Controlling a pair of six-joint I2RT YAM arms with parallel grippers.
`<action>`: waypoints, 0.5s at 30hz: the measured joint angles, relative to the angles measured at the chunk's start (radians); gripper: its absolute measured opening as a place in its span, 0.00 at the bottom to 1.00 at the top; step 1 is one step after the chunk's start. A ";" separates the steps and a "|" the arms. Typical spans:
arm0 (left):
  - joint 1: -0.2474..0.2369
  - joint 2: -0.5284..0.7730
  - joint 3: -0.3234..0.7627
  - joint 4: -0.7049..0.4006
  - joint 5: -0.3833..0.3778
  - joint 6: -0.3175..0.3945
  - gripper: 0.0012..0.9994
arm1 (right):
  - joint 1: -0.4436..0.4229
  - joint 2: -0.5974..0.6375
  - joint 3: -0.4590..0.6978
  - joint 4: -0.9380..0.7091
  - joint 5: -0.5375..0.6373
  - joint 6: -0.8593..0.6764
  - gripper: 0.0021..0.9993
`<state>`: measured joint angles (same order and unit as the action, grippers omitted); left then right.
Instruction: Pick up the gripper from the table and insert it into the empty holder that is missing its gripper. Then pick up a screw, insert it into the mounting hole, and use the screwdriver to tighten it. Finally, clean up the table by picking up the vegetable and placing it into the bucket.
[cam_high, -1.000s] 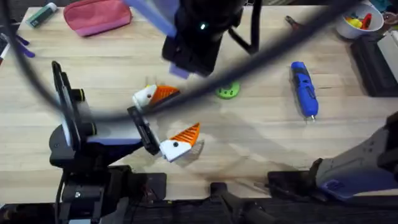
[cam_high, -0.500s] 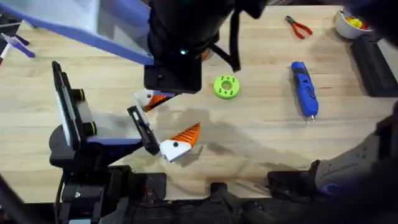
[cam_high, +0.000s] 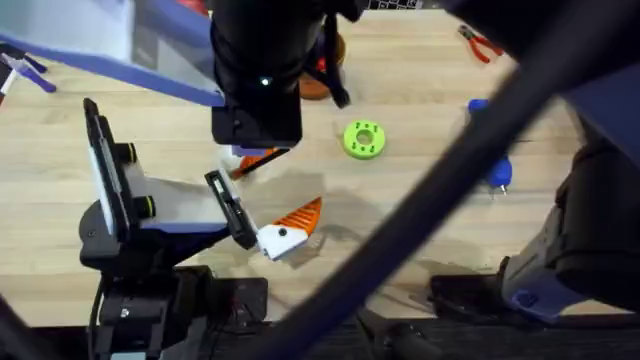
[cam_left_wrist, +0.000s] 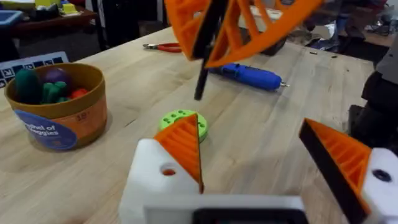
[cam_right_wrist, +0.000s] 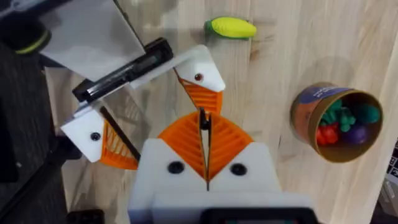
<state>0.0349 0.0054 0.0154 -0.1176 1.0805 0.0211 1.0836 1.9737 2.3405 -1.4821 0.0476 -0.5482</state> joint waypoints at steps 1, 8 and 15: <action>0.000 0.000 0.000 0.000 0.000 0.000 0.99 | 0.000 0.003 0.000 0.001 -0.001 -0.003 0.00; 0.000 0.000 0.000 0.000 0.000 0.000 0.99 | 0.001 0.022 0.000 0.009 -0.039 -0.038 0.00; 0.000 0.000 0.000 0.000 0.000 0.000 0.99 | 0.003 0.030 0.000 0.014 -0.071 -0.089 0.00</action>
<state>0.0349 0.0051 0.0154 -0.1173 1.0805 0.0208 1.0863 2.0041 2.3409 -1.4682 -0.0237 -0.6375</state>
